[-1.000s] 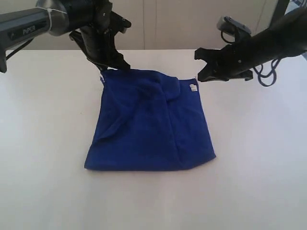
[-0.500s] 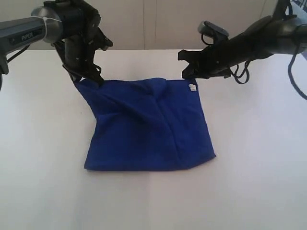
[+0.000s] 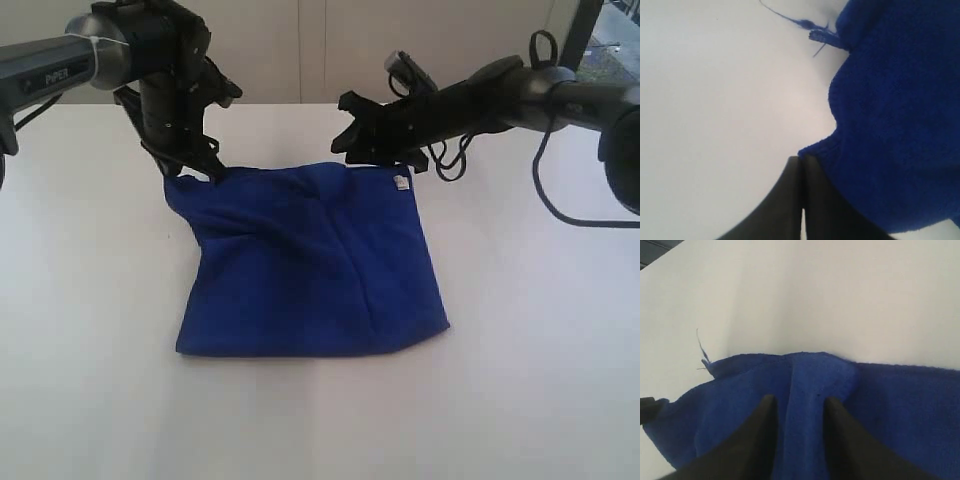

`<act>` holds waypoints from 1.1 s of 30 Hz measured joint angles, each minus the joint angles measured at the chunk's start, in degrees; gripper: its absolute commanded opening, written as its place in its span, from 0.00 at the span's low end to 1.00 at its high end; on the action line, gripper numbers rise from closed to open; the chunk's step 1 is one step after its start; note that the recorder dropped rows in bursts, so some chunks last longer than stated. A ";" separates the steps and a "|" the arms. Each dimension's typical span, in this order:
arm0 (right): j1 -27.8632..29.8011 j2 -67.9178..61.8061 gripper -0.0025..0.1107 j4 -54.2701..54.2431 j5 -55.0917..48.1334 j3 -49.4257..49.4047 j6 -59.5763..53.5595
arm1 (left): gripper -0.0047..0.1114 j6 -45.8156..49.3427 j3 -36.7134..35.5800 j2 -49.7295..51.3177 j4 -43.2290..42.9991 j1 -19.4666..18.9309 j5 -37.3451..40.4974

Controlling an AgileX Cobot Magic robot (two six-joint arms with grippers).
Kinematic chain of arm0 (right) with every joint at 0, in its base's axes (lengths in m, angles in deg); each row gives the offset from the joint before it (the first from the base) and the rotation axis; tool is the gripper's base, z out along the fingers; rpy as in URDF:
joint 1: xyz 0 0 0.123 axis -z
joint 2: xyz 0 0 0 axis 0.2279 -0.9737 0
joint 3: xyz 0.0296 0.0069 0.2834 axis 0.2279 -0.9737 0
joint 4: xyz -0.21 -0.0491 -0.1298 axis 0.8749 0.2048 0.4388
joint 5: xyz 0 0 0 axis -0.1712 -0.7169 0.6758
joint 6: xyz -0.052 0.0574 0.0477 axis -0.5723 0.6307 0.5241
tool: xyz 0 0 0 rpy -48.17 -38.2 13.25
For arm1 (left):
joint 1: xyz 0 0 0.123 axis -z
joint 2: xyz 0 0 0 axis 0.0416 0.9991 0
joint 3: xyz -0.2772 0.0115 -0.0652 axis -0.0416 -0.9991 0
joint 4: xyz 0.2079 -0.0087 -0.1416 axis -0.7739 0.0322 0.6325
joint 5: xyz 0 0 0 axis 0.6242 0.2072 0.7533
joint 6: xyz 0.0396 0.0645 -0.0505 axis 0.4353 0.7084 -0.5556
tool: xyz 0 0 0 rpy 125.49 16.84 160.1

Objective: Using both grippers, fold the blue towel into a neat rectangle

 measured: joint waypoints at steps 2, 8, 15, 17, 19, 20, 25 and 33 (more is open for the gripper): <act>0.10 -0.79 0.30 0.00 0.00 0.28 1.59 | 0.04 0.00 0.00 0.00 0.23 0.00 -0.10; 0.10 -2.19 0.30 -0.08 0.10 0.48 3.28 | 0.04 0.30 0.00 0.00 1.76 0.00 -1.30; 0.10 -4.28 0.25 -6.78 0.33 0.48 1.57 | 0.04 0.30 0.00 0.00 3.41 0.00 -1.94; 0.10 -4.49 0.16 -8.69 0.46 0.48 -0.11 | 0.04 0.42 0.00 0.00 3.51 0.00 -1.94; 0.10 -4.70 0.06 -9.91 0.71 0.48 -1.95 | 0.04 0.42 0.00 0.00 3.63 0.00 -1.94; 0.10 -4.71 0.02 -10.23 1.14 0.48 -2.50 | 0.04 0.42 0.00 0.00 3.63 0.00 -1.94; 0.10 -4.71 0.02 -10.33 3.65 0.48 -6.30 | 0.04 0.42 0.00 0.00 3.63 0.00 -1.94; 2.63 -3.34 0.02 -8.54 0.85 0.48 -12.32 | 0.04 0.42 0.00 0.06 3.99 0.00 -2.29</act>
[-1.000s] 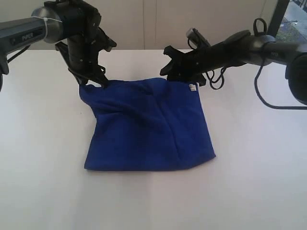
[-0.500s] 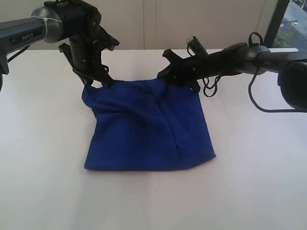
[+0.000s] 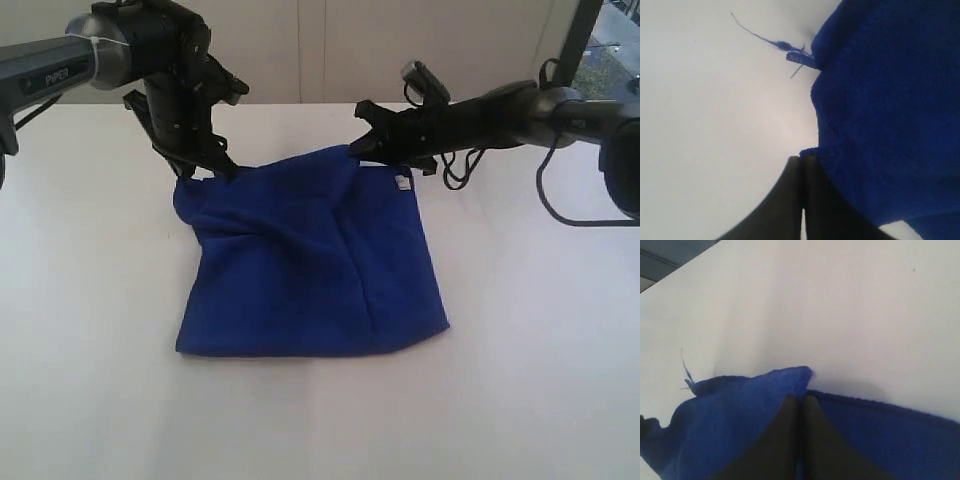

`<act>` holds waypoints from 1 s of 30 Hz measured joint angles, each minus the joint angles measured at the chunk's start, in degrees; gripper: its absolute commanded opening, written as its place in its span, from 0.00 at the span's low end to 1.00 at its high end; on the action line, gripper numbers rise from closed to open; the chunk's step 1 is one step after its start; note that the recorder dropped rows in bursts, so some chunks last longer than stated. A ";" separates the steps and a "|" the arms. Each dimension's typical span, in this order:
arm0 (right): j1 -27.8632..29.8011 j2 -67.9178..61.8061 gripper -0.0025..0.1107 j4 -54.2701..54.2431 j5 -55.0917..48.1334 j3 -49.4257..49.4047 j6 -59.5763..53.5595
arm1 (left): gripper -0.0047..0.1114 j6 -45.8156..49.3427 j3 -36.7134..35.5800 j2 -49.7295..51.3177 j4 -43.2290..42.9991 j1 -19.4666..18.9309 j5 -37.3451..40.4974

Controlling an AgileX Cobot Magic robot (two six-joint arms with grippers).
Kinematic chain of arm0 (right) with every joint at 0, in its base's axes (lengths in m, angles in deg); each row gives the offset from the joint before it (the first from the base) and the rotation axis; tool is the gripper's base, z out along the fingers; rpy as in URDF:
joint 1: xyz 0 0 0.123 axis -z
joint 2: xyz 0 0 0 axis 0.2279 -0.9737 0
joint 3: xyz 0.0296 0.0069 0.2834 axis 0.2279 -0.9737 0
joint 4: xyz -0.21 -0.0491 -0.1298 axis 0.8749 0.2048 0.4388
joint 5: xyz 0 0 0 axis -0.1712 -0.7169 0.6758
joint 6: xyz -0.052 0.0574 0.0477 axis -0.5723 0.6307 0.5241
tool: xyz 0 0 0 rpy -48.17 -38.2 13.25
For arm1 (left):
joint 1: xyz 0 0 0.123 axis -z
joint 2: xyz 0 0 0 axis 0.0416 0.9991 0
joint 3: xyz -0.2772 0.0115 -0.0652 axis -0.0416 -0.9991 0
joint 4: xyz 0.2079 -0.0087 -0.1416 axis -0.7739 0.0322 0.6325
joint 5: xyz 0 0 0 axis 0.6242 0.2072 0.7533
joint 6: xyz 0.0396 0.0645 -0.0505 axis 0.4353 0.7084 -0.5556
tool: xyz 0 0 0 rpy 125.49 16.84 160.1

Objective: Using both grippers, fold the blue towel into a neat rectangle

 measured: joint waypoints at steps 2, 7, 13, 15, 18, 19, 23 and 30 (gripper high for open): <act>0.76 1.30 0.02 3.08 -1.62 0.00 -0.53 | 0.04 0.00 0.00 -0.38 1.24 0.00 -0.72; 1.43 10.22 0.02 19.63 -5.75 -4.00 -0.66 | 0.04 1.23 -0.37 -4.73 7.76 0.00 -1.20; 1.43 27.00 0.02 27.07 -3.52 -21.40 -3.33 | 0.04 4.22 -13.97 -15.62 13.03 0.00 -2.51; 1.43 33.24 0.02 27.45 -2.68 -27.97 -4.83 | 0.04 4.57 -20.64 -21.62 14.15 0.11 -4.45; 1.43 42.80 0.02 27.72 -1.91 -36.15 -6.17 | 0.04 4.89 -28.92 -31.11 14.43 1.78 -6.79; 1.43 45.46 0.02 27.72 -1.91 -38.12 -6.27 | 0.04 5.02 -31.07 -33.16 14.43 2.53 -7.31; -0.21 57.94 0.02 27.93 -2.42 -46.97 -6.91 | 0.04 4.42 -40.38 -43.90 14.80 9.09 -9.39; -2.89 79.76 0.02 29.58 -3.65 -61.53 -6.66 | 0.04 -1.95 -53.45 -57.24 14.50 18.14 -11.48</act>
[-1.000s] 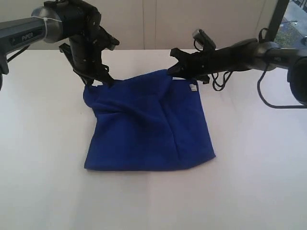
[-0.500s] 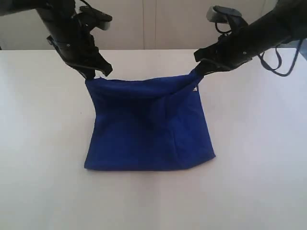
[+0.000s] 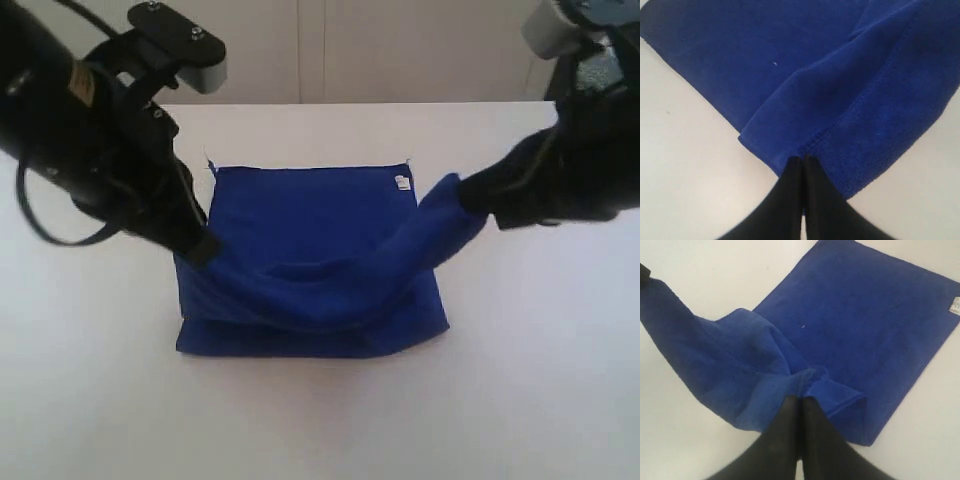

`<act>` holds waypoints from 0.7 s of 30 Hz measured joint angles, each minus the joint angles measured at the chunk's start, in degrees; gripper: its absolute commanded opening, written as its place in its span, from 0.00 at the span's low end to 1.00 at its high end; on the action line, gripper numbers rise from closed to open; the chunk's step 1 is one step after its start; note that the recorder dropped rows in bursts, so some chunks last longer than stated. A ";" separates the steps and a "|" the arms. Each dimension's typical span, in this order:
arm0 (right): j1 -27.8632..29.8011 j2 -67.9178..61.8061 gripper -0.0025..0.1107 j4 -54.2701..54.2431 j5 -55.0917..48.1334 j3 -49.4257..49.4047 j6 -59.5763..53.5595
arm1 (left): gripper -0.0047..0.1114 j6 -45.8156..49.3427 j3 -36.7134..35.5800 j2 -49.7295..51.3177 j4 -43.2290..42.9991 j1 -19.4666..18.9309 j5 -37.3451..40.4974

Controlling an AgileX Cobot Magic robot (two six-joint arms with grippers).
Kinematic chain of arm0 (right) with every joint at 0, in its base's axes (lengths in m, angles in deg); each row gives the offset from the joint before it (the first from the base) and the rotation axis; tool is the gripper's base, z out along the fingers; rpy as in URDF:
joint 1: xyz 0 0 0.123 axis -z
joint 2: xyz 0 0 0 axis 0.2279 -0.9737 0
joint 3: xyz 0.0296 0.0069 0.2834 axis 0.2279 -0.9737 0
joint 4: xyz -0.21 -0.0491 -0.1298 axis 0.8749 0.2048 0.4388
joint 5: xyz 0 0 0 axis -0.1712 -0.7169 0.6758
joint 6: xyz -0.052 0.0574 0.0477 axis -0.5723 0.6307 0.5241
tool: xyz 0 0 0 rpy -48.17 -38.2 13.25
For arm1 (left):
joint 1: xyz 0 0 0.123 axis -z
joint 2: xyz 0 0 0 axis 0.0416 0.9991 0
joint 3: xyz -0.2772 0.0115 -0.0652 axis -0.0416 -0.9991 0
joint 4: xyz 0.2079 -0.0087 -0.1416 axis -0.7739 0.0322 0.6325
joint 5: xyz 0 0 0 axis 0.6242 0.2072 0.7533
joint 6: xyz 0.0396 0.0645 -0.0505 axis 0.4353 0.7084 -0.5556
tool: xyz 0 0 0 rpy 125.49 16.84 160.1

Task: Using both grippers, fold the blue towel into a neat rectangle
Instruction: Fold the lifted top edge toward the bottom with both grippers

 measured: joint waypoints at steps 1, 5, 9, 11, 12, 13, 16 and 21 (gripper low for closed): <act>0.00 3.07 0.02 0.67 -0.16 -1.15 0.41 | 0.04 -1.06 -1.44 -1.83 -0.05 1.04 0.00; -0.24 14.39 0.02 3.78 -2.51 -5.03 3.45 | 0.04 -4.00 -6.05 -9.09 -0.10 4.96 -0.24; -0.24 22.89 0.02 4.98 -5.18 -6.64 5.06 | 0.04 -6.42 -8.57 -14.76 -0.10 7.74 -0.37; -0.24 25.09 0.02 4.98 -5.90 -6.94 5.75 | 0.04 -7.04 -9.43 -16.41 -0.19 8.21 -0.65; -0.24 25.35 0.02 4.98 -6.11 -7.03 5.87 | 0.04 -7.32 -9.78 -16.71 -0.23 8.33 -0.76; -0.24 25.49 0.02 4.98 -6.13 -7.31 6.01 | 0.04 -7.35 -9.89 -16.85 -0.33 8.35 -0.88; -0.24 24.95 0.02 5.06 -6.12 -8.56 6.11 | 0.04 -7.58 -10.13 -16.84 -0.75 8.35 -1.15; -0.24 21.34 0.02 5.61 -0.54 -10.60 6.24 | 0.04 -8.67 -10.16 -16.51 -5.05 8.35 -4.09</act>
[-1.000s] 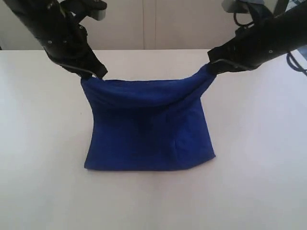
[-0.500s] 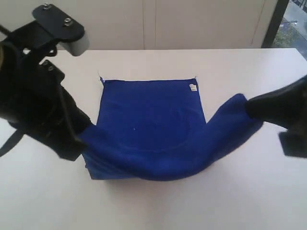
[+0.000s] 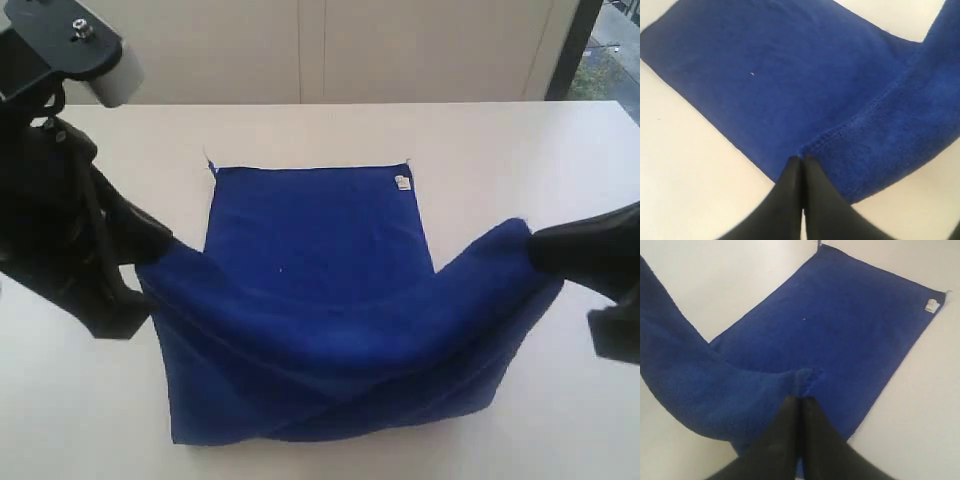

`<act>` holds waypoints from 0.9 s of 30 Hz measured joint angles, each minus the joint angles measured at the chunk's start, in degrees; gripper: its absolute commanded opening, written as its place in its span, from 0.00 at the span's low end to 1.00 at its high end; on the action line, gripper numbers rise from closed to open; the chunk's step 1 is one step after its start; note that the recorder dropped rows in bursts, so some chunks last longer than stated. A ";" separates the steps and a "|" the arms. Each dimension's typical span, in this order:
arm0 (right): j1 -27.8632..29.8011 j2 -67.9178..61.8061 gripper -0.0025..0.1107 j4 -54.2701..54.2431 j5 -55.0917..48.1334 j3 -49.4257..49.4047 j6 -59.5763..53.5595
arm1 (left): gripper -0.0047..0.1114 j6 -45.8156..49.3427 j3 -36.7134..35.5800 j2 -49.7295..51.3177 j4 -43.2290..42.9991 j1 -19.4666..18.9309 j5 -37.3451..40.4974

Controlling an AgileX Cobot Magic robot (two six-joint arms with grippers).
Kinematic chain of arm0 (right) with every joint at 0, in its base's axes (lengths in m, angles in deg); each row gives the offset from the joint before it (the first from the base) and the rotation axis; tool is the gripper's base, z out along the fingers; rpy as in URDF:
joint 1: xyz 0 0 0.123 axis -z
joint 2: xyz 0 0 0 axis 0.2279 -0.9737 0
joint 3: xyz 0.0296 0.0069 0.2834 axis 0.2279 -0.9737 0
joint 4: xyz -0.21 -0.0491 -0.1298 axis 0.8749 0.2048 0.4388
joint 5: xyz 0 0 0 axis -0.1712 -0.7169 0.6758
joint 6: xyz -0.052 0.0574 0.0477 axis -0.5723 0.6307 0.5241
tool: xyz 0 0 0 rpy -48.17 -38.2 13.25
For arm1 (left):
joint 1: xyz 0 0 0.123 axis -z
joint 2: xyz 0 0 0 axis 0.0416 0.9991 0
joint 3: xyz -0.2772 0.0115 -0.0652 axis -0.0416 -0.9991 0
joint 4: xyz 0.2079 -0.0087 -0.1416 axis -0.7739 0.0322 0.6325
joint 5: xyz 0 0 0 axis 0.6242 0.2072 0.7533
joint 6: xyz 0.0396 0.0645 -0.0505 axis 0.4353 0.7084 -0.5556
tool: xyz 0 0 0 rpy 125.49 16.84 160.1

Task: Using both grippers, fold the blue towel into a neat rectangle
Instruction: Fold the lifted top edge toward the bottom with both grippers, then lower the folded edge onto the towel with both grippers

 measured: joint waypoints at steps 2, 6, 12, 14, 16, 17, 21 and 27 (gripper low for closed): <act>0.00 -1.87 0.02 0.10 2.93 -0.26 0.00 | 0.04 -1.88 0.00 0.00 -3.40 0.00 -1.25; 0.00 -5.88 0.02 0.21 7.09 -0.27 -0.12 | 0.04 -6.16 0.00 0.34 -10.05 0.00 -2.37; 0.00 -12.27 0.02 0.21 12.27 -0.27 -1.72 | 0.04 -10.11 0.00 2.91 -18.59 0.00 -4.94; 0.00 -13.90 0.02 0.21 14.97 -0.27 -1.85 | 0.04 -11.66 0.00 4.60 -21.85 0.00 -5.93; 0.00 -14.97 0.02 0.21 17.43 -0.27 -1.96 | 0.04 -13.65 0.00 6.51 -25.49 0.00 -6.67; 0.00 -15.37 0.02 0.11 18.66 -0.27 -1.96 | 0.04 -14.70 0.00 7.44 -26.92 0.00 -6.98; 0.00 -16.73 0.02 -0.13 22.71 -0.27 -3.08 | 0.04 -19.35 0.00 10.65 -33.17 0.00 -7.49; 0.00 -19.75 0.02 -1.66 25.26 -0.27 -4.33 | 0.04 -26.48 0.00 14.36 -41.24 -0.46 -8.28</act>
